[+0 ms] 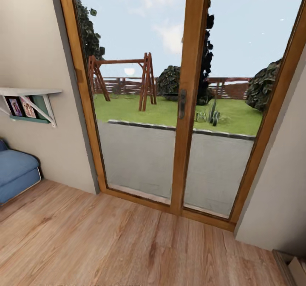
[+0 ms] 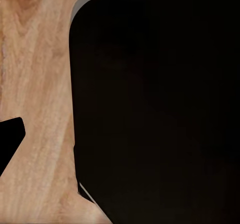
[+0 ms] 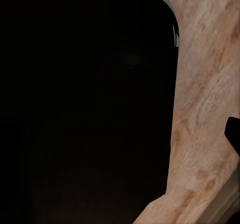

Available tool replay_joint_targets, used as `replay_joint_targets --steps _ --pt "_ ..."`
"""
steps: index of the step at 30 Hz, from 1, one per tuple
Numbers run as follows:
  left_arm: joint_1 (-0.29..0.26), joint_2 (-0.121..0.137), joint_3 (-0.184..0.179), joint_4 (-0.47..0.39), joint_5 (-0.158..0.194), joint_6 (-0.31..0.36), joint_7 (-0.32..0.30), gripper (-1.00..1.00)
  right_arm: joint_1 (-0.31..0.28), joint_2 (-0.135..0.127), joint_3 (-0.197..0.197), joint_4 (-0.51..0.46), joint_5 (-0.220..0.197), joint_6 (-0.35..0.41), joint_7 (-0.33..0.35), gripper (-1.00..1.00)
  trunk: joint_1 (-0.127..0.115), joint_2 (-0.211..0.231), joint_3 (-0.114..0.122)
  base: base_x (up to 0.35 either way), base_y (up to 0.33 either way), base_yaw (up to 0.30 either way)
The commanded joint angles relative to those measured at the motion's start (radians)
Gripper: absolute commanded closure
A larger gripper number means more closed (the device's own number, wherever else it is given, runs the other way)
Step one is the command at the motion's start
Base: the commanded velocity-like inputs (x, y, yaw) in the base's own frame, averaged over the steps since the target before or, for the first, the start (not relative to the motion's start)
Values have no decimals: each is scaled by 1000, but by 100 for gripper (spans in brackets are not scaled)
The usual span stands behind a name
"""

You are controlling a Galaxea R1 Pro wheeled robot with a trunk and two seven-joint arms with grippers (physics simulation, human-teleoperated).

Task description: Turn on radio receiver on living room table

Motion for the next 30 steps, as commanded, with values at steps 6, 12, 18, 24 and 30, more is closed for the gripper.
replay_joint_targets --steps 6,12,18,24,30 --pt "0 0 0 0 0 -1 0 -100 0 0 0 0 0 -4 0 -100 0 0 -2 0 0 285" --pt "0 0 1 0 1 -1 0 -100 0 0 0 0 -1 0 0 -100 0 0 -3 0 0 285" --pt "0 0 1 0 2 -1 0 -100 0 0 0 0 -2 5 0 -100 0 0 -3 0 0 285" --pt "0 1 1 0 2 -1 0 -100 0 -1 1 0 -2 6 1 -100 0 0 -3 0 0 285" --pt "0 1 1 0 2 -1 0 -100 0 0 2 0 -2 6 1 -100 0 0 -3 0 0 285"
